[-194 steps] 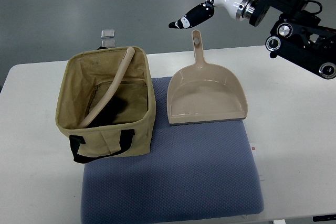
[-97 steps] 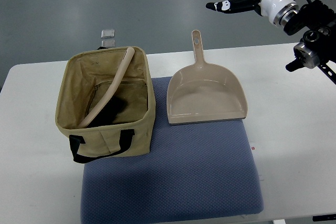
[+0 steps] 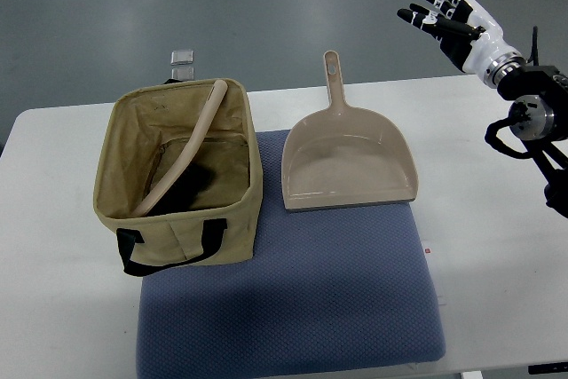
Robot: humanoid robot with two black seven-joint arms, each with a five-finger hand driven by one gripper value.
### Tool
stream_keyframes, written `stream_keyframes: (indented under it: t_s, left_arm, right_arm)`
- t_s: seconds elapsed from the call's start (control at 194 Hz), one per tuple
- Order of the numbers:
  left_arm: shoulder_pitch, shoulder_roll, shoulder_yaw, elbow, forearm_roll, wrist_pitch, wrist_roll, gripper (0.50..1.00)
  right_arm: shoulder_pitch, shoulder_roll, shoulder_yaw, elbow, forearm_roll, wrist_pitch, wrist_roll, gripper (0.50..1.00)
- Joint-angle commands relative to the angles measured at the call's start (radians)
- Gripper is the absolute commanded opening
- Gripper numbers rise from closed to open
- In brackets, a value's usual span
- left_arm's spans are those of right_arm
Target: Put pink broom in yellow bag with right hand
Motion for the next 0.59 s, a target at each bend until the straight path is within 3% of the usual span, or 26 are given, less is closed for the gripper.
stream_keyframes:
  t_s: [0.0, 0.33, 0.582]
  left_arm:
    - [0.000, 0.000, 0.000, 0.000, 0.000, 0.000, 0.000, 1.000]
    - [0.000, 0.000, 0.000, 0.000, 0.000, 0.000, 0.000, 1.000]
    - [0.000, 0.000, 0.000, 0.000, 0.000, 0.000, 0.000, 1.000]
  right_arm:
    - [-0.020, 0.040, 0.042, -0.046, 0.040, 0.028, -0.005, 0.928]
    - [-0.066, 0.080, 0.107, -0.141, 0.043, 0.017, 0.009, 0.930]
    - [-0.083, 0.096, 0.107, -0.146, 0.043, 0.025, 0.009, 0.930]
